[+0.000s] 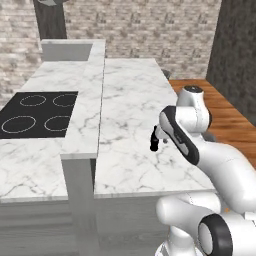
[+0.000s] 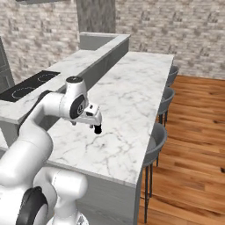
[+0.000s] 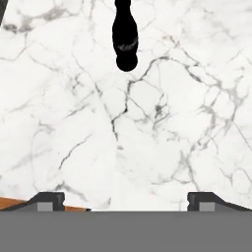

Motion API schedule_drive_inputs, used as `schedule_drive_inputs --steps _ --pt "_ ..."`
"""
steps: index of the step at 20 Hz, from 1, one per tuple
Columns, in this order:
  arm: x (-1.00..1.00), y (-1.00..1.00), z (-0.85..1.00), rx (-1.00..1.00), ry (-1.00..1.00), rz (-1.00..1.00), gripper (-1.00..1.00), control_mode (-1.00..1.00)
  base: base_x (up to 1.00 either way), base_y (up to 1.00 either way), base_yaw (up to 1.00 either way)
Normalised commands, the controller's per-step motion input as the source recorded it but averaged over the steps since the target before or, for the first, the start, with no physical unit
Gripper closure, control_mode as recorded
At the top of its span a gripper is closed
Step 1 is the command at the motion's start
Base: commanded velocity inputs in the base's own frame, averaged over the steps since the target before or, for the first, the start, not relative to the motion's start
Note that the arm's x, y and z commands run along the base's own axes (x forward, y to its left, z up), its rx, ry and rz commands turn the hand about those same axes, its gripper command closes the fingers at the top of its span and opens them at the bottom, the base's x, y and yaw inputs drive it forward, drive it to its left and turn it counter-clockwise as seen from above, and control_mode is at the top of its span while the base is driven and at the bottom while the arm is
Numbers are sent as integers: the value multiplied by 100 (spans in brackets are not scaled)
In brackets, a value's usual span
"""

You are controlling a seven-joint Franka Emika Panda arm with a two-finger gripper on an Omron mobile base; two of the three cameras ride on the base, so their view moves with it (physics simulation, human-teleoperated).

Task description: Move the drinks to the dining counter.

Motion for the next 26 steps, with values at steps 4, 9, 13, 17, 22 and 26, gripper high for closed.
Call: schedule_drive_inputs --steps 4,9,13,17,22,26 --pt "0 0 15 0 2 0 -100 100 0 0 0" --pt "0 0 0 0 0 0 -100 100 -52 0 3" --pt "0 0 0 0 0 0 -100 100 -100 1 42" --pt "0 0 0 0 0 0 -100 100 -84 14 85" --pt "0 0 0 0 0 0 -100 100 -24 0 100" --pt "0 0 0 0 0 0 -100 100 -12 3 100"
